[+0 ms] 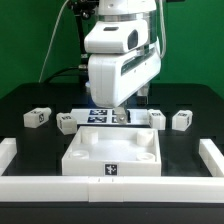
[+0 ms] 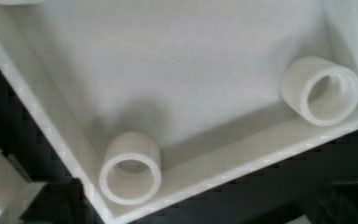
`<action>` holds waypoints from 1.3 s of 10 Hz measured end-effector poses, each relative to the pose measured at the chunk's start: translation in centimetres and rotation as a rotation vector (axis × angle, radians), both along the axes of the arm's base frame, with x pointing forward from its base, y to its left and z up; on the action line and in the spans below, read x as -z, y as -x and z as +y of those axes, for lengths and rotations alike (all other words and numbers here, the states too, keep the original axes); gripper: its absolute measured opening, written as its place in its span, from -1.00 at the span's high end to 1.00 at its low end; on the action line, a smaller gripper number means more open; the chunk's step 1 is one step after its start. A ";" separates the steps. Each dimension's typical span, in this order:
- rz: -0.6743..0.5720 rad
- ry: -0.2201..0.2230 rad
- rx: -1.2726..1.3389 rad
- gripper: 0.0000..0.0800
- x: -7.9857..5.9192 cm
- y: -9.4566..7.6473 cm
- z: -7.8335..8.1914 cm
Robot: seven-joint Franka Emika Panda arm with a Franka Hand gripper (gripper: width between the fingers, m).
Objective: Assemble one leg
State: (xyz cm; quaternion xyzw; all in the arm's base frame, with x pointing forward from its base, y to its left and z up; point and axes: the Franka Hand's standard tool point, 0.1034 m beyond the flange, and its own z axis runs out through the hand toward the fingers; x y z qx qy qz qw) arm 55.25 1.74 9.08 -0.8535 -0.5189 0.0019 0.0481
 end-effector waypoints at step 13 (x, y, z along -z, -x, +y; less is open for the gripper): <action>-0.070 0.017 -0.298 -0.63 4.6 6.8 -1.1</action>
Offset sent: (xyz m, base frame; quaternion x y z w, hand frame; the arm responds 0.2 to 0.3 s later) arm -0.0422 0.0035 -0.0161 -0.0048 0.0232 -0.1801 0.9834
